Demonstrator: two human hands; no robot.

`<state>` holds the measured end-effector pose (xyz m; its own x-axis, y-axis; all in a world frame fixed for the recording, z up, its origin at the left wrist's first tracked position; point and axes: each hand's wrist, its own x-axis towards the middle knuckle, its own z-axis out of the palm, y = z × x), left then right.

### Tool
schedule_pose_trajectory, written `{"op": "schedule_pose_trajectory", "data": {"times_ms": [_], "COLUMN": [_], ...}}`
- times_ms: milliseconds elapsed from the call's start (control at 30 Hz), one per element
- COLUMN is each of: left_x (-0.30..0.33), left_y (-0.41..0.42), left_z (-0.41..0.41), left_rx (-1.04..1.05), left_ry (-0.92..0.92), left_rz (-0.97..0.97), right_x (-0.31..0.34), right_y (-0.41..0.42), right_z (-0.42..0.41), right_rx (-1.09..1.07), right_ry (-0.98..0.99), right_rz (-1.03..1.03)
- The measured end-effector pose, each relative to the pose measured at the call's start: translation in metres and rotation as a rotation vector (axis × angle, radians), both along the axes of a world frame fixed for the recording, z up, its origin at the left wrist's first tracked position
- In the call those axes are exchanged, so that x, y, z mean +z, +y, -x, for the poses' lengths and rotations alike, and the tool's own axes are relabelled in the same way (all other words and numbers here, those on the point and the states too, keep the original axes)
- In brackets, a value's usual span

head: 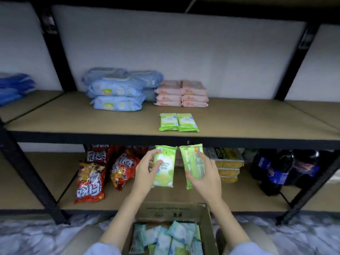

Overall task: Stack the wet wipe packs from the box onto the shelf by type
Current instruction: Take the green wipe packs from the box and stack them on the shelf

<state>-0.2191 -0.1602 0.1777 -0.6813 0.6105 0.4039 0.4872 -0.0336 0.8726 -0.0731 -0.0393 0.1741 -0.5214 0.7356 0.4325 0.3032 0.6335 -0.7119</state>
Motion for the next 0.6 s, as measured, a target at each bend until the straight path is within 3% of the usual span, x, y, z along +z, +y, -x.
{"op": "schedule_pose_trajectory", "data": {"times_ms": [333, 600], "left_x": [0.085, 0.108], "left_y": [0.030, 0.073], "left_z": [0.034, 0.080], "left_rx": [0.081, 0.133], "left_ry": [0.036, -0.048], "left_rz": [-0.117, 0.002], "right_x": [0.082, 0.123], "right_y": [0.032, 0.073], "right_z": [0.032, 0.073], "right_rx": [0.038, -0.023], "right_ry": [0.100, -0.092], "right_rz": [-0.037, 0.076]}}
